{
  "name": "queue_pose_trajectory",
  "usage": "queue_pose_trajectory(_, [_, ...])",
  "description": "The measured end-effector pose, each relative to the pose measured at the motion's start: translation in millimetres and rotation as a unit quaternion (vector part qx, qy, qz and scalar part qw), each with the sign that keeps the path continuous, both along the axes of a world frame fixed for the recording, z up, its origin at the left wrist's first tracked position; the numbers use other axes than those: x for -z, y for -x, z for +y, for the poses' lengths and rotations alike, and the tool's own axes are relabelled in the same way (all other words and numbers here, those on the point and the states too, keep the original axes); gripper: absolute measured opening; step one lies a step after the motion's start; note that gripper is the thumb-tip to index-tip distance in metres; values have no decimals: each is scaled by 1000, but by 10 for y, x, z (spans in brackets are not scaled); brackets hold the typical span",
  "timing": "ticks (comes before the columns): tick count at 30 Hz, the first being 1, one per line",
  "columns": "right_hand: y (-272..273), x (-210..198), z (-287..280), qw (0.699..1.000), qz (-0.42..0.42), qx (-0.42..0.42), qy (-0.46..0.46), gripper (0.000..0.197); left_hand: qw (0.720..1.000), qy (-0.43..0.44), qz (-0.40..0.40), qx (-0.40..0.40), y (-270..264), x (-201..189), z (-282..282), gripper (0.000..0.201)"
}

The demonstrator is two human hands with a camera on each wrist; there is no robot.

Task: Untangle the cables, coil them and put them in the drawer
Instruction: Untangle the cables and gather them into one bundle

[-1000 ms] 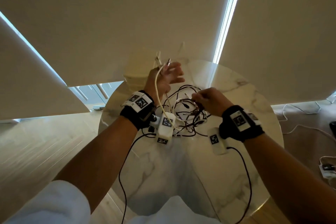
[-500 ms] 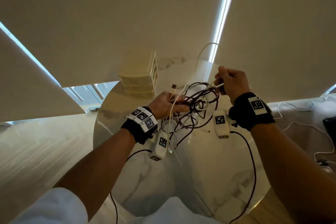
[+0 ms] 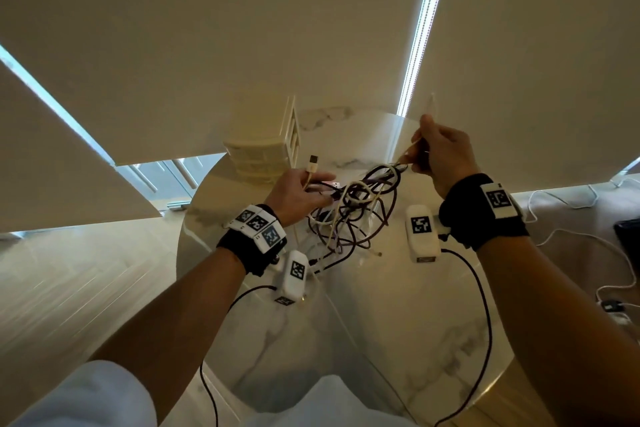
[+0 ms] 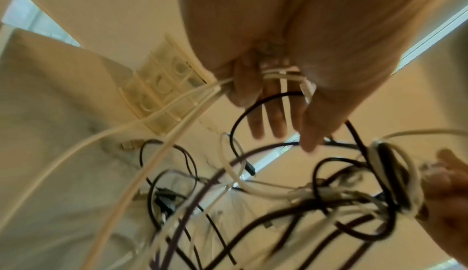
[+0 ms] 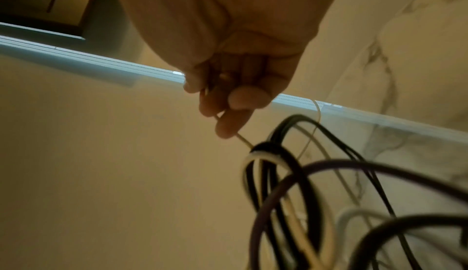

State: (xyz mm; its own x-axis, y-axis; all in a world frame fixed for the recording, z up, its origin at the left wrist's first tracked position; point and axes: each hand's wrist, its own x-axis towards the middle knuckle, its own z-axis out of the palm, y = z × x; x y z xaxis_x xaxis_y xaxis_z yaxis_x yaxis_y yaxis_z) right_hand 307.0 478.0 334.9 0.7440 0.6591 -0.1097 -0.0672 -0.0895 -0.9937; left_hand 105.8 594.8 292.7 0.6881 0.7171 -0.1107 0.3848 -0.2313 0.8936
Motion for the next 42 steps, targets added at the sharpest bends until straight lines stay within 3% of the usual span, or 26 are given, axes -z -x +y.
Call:
queue_pose_trajectory(3, [94, -62, 37, 999, 4, -35, -22, 38, 984, -100, -80, -121, -140, 45, -183, 18])
queue_pose_trajectory(6, [148, -105, 71, 998, 2, -45, -31, 39, 964, -188, -136, -131, -222, 43, -409, 9])
queue_pose_trajectory(9, [153, -145, 68, 999, -6, -40, -35, 39, 952, -222, -149, -150, -218, 89, -496, 19])
queue_pose_trajectory(13, [158, -159, 65, 998, -23, -45, -28, 37, 952, -152, -151, -221, -157, 65, -496, 25])
queue_pose_trajectory(18, [84, -79, 33, 998, -45, -38, -3, 37, 948, 32, -172, -266, 35, -104, -243, 4])
queue_pose_trajectory(20, [44, -55, 27, 998, -50, -32, 7, 38, 943, 23, -166, -286, 124, -161, -139, 16])
queue_pose_trajectory(22, [7, -30, 24, 998, -53, -23, 14, 39, 941, -11, -116, -317, 221, -181, -2, 30])
queue_pose_trajectory(24, [-16, -9, 17, 999, -43, -22, 19, 39, 938, 12, -62, -341, 317, -181, 142, 38])
queue_pose_trajectory(27, [-4, 5, 36, 999, -29, -35, 25, 40, 941, 154, -95, -286, 350, -161, 190, 31])
queue_pose_trajectory(29, [31, 4, 60, 998, -28, -46, 30, 40, 947, 210, -137, -200, 277, -157, 111, 22])
queue_pose_trajectory(32, [100, 7, 96, 997, -29, -62, 28, 39, 951, 272, -140, -42, 94, -165, -102, 30])
queue_pose_trajectory(34, [138, -4, 128, 997, -21, -68, 25, 38, 966, 244, -84, 16, -32, -137, -237, 40])
queue_pose_trajectory(36, [156, -14, 152, 997, -11, -73, 20, 38, 986, 161, -12, 31, -137, -81, -334, 51])
queue_pose_trajectory(40, [179, 9, 135, 995, -3, -95, 10, 37, 998, -16, 65, 7, -285, 87, -429, 37])
queue_pose_trajectory(42, [182, 42, 111, 994, 16, -105, -4, 35, 995, -59, 79, 1, -320, 162, -430, 30])
